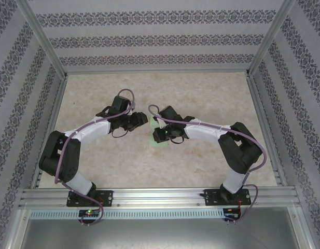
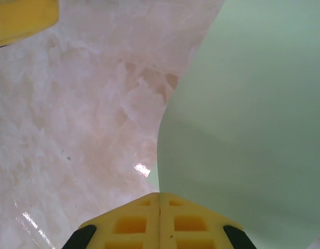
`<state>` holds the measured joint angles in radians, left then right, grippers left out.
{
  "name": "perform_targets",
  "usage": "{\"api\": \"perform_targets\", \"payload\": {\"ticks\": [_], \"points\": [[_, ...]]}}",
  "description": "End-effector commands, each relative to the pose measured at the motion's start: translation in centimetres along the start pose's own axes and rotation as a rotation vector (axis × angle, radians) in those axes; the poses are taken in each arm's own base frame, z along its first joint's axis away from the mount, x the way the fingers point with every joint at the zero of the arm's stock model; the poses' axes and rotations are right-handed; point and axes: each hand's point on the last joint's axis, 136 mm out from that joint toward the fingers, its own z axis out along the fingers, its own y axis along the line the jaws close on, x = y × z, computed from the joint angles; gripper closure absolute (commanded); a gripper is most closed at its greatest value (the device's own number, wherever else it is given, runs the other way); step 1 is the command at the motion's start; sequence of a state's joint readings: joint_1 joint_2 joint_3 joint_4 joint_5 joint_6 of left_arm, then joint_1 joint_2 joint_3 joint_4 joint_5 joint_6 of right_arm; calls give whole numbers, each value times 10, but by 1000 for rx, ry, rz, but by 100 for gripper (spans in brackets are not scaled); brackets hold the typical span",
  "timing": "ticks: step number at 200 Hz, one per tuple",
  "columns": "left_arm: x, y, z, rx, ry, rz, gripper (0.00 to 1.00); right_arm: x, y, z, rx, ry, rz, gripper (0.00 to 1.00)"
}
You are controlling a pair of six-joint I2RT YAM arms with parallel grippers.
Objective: Fold a paper plane with a square sheet of paper (pick it up from the middle)
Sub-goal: Fold the triangle a second time at the center of the table.
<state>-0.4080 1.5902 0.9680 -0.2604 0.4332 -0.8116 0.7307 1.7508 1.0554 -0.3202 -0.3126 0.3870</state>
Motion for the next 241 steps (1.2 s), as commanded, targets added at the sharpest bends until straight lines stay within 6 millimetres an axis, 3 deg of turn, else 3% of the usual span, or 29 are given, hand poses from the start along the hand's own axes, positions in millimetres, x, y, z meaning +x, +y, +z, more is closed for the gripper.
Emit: {"api": "perform_targets", "payload": {"ticks": [1,37,76,106,139,167,215,241], "points": [[-5,-4,-4,-13,-24,30,49,-9,17,-19,-28,-68,-30,100],[-12,-7,-13,-21,-69,27,49,-14,16,-56,115,-171,103,100],[-9,-11,-16,-5,-59,25,49,12,32,-61,178,-205,237,100],[-6,-7,-23,-17,-70,32,49,25,57,-43,90,-164,207,100],[2,2,-21,-34,-57,29,49,34,59,-22,48,-69,155,100],[9,9,-19,-41,-39,32,50,39,47,-6,1,1,158,100],[39,23,-14,-42,44,45,66,39,31,6,-37,37,151,100],[60,35,-15,-67,78,26,80,42,25,8,-39,34,165,100]]}}
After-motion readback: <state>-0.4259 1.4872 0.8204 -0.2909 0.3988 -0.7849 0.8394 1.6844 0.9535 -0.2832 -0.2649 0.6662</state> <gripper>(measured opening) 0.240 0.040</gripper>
